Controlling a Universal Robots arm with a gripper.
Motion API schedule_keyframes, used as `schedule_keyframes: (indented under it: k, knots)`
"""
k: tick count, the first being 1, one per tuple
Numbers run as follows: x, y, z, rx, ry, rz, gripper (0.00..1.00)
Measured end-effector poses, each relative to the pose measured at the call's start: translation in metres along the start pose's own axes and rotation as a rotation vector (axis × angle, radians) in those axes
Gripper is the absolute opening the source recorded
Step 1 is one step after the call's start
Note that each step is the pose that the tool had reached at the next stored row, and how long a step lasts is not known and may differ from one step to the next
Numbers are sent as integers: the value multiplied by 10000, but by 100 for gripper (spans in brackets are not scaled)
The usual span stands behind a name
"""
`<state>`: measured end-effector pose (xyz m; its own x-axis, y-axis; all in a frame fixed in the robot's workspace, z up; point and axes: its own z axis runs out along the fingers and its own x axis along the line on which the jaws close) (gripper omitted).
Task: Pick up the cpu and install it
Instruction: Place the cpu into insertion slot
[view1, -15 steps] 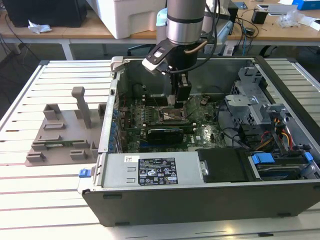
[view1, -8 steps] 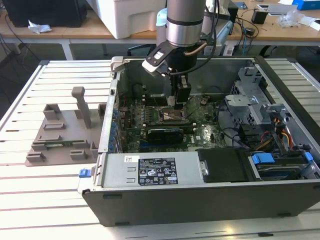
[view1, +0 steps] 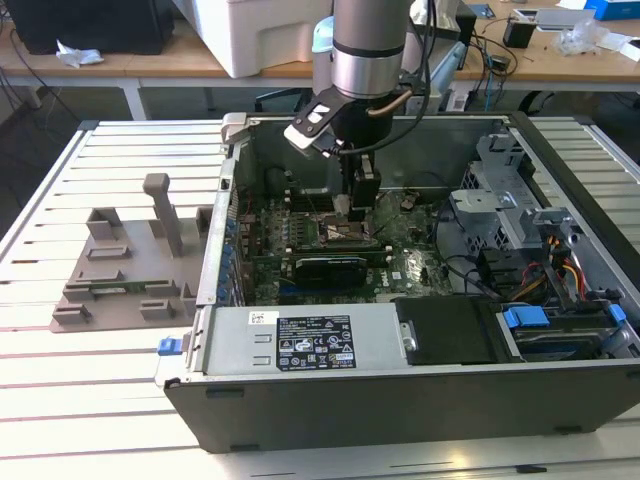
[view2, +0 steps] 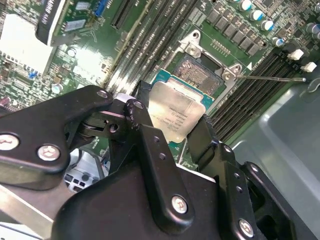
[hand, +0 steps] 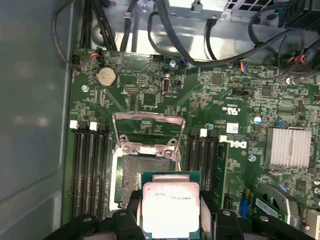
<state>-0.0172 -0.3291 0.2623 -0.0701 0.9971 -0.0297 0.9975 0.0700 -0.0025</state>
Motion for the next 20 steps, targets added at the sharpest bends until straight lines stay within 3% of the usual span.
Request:
schedule_keyframes:
  k: [5, 11, 20]
  knots:
    - [88, 5, 27, 0, 0, 0, 54]
    - [115, 6, 83, 1, -1, 0, 54]
    - [189, -33, 307, 0, 0, 23, 54]
